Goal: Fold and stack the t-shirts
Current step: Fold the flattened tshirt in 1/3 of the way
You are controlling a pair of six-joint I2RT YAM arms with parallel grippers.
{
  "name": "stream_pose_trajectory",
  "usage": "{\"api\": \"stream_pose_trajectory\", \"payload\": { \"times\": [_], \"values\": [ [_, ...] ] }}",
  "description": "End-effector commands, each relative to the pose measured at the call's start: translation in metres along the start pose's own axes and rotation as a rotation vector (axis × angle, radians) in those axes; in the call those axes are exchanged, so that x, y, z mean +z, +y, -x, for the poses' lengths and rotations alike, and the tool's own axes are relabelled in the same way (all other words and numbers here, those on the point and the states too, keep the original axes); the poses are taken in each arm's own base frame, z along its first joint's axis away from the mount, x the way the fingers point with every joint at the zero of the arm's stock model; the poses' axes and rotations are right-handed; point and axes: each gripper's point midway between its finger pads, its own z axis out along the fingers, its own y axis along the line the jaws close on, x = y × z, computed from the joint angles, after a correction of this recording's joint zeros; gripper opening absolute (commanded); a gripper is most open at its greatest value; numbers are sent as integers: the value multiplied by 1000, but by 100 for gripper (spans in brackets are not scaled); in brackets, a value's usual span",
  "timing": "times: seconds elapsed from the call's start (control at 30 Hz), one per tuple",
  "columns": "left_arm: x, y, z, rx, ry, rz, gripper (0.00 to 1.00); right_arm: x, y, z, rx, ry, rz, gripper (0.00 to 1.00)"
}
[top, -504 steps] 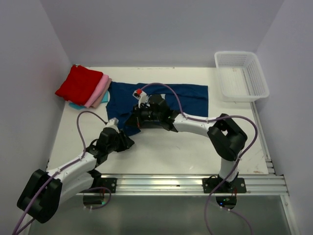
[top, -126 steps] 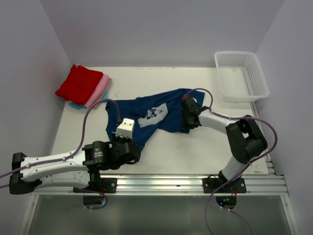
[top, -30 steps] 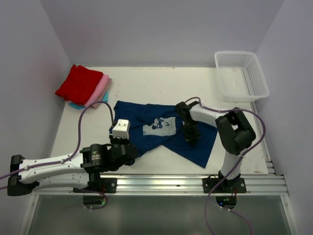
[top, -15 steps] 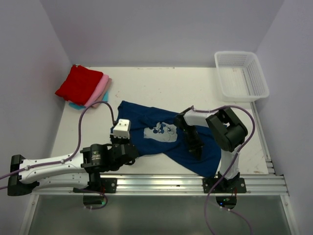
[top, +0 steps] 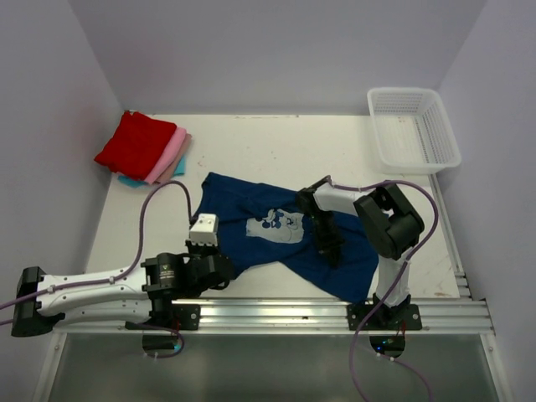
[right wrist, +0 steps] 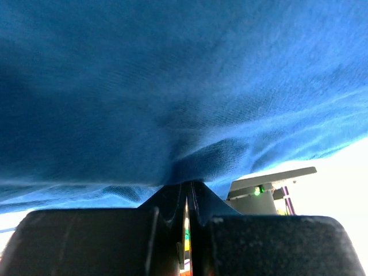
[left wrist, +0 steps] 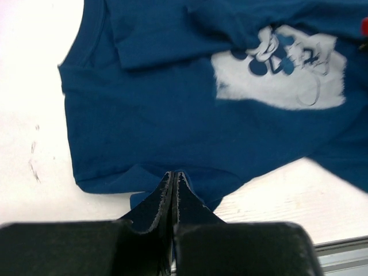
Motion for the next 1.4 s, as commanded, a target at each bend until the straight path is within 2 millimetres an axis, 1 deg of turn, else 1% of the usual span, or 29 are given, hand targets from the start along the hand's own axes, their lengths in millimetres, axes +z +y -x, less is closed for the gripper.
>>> {"api": "stream_pose_trajectory", "payload": {
  "times": [0.0, 0.2, 0.23, 0.27, 0.3, 0.33, 0.4, 0.43, 0.5, 0.53, 0.6, 0.63, 0.7, 0.73, 0.77, 0.8, 0.83, 0.87, 0.9, 0.93, 0.97, 1.0, 1.1, 1.13, 1.2, 1.23, 1.27, 1.3, 1.37],
  "values": [
    [7, 0, -21, -154, 35, 29, 0, -1, 12, 20, -11, -65, 43, 0],
    [9, 18, -54, -241, 132, 153, 0, 4, 16, 21, -26, -81, 70, 0],
    [8, 22, -59, -234, 149, 178, 3, 4, 17, 22, -26, -84, 75, 0],
    [7, 24, -62, -240, 162, 192, 37, 5, 17, 23, -28, -89, 79, 0],
    [6, 24, -63, -261, 171, 204, 53, 5, 18, 23, -28, -92, 82, 0],
    [4, 26, -61, -251, 176, 223, 75, 5, 19, 24, -31, -97, 86, 0],
    [2, 26, -53, -250, 159, 234, 90, 5, 19, 26, -32, -108, 92, 0],
    [1, 20, -44, -243, 144, 226, 99, 4, 20, 27, -33, -116, 94, 0],
    [3, 12, -29, -186, 98, 199, 100, 3, 20, 30, -34, -129, 98, 0],
    [5, -1, -20, -193, 75, 166, 100, 2, 20, 31, -32, -134, 101, 0],
    [9, -10, -7, -113, 26, 130, 99, 0, 20, 33, -34, -146, 105, 0],
    [10, -18, 1, -126, -2, 112, 92, 0, 20, 34, -34, -148, 107, 0],
    [10, -20, 16, -110, -53, 109, 81, 1, 19, 35, -37, -150, 103, 0],
    [8, -20, 32, -129, -110, 113, 68, 2, 19, 36, -37, -148, 104, 0],
    [6, -20, 41, -137, -141, 114, 57, 3, 20, 36, -39, -148, 107, 0],
    [4, -20, 56, -153, -199, 107, 44, 3, 20, 36, -39, -148, 111, 0],
    [5, -21, 62, -153, -227, 103, 19, 3, 20, 36, -42, -147, 110, 0],
    [9, -18, 64, -90, -242, 108, 4, 3, 21, 38, -41, -152, 114, 0],
    [14, -19, 62, -82, -228, 91, 0, 3, 22, 38, -39, -149, 120, 0],
    [34, -17, 68, -152, -252, 85, 0, 2, 23, 39, -42, -151, 125, 0],
    [46, -16, 68, -143, -244, 64, 0, 2, 24, 41, -40, -156, 129, 0],
    [71, -7, 65, -152, -232, 40, 0, 2, 25, 40, -39, -155, 130, 0],
    [104, 1, 62, -156, -205, 17, 0, 2, 26, 42, -39, -159, 134, 0],
    [125, 12, 62, -153, -185, 69, 0, 1, 26, 42, -37, -163, 136, 0],
    [147, 9, 58, -145, -133, 53, 0, 1, 26, 42, -37, -165, 138, 0],
    [165, 13, 61, -153, -119, 80, 0, 0, 26, 42, -34, -168, 138, 0],
    [171, 12, 63, -149, -120, 79, 0, 1, 25, 41, -35, -168, 138, 0],
    [179, 3, 70, -155, -130, 55, 0, -1, 25, 41, -34, -173, 142, 0],
    [187, -1, 78, -159, -144, 42, 0, -1, 26, 41, -35, -178, 144, 0]
  ]
}}
